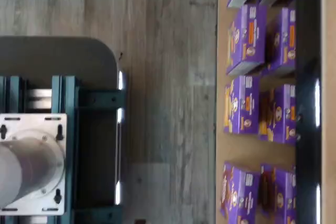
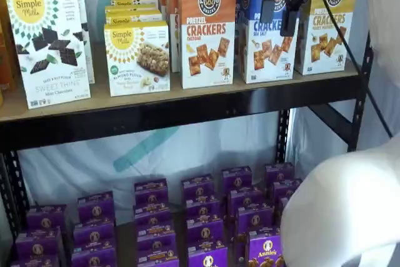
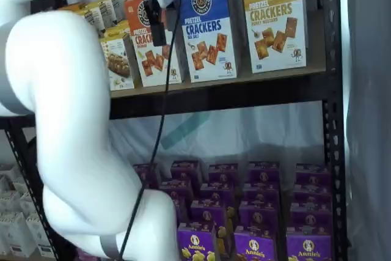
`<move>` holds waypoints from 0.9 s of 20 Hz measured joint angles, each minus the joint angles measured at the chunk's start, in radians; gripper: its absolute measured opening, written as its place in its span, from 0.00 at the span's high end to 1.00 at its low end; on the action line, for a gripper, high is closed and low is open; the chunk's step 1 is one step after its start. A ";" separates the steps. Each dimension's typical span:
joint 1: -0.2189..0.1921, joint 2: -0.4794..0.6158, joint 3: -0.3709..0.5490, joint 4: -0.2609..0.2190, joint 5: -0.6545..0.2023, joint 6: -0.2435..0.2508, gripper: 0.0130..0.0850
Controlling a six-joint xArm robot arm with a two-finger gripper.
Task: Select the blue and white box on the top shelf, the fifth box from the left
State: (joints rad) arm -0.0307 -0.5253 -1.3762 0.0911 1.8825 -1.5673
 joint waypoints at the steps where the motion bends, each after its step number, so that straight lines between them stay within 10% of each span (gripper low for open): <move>1: -0.002 0.004 -0.006 0.010 -0.003 0.001 0.00; 11: -0.065 0.091 -0.148 0.201 -0.021 0.017 0.00; 18: -0.112 0.058 -0.107 0.308 -0.186 0.010 0.00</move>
State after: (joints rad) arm -0.1427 -0.4670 -1.4832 0.3991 1.6969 -1.5572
